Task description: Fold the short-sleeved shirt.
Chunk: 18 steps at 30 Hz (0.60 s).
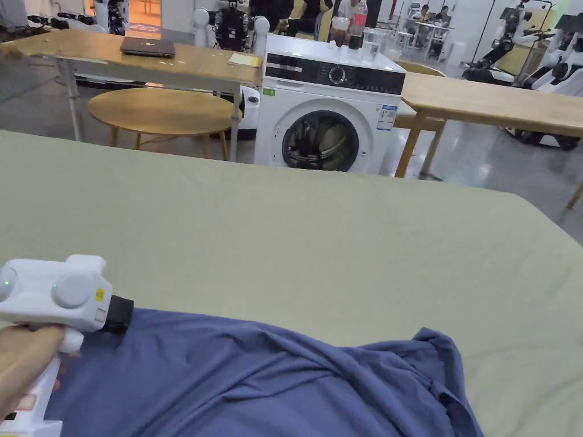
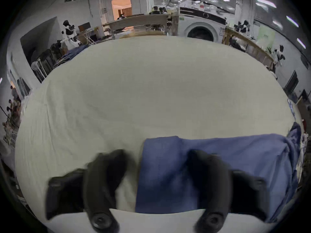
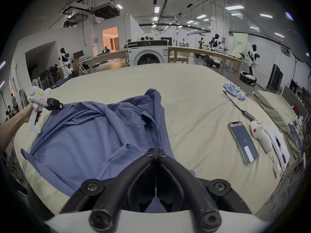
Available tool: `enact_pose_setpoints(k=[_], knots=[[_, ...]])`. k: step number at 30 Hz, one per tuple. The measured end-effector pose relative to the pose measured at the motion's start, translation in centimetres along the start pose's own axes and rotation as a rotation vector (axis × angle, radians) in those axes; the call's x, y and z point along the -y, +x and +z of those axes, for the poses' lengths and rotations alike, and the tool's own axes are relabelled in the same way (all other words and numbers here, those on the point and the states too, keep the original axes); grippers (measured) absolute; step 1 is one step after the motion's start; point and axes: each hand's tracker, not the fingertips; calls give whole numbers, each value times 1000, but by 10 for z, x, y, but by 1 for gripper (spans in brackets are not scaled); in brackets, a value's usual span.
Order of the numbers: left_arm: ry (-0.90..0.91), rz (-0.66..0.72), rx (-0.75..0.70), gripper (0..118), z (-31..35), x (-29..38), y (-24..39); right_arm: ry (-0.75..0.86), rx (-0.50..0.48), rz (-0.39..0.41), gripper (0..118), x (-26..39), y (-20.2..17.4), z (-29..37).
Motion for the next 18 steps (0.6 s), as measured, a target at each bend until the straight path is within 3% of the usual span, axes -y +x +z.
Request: enact_pose_setpoints(k=[1,2,9,13,14,16,17,18], knots=[[17,2,-5,20,7,1,-2,-2,-3,3,0,-2,1,0],[26,-5,-2,0,11,2,-3,-6,-4,2,0,-5,2,-1],[32,-30,9,0,13,8,-3,-41,-7,9,0,-65,4,-56],[28,-44,4,0,9,8,-1,-128,-23,82,3,-112,-3,-115],[27,-49,2,0,8,7,-2,-164,-20,78,26,-120,-5,-127],[26,-43,4,0,8,6,-2,-213,-26,61,108,-132,-9,-155],[26,-39,6,0,8,6,-2,-208,-18,66,115,-135,-10,-163],[24,-34,8,0,4,4,-4,-218,1,75,113,-138,-13,-170]])
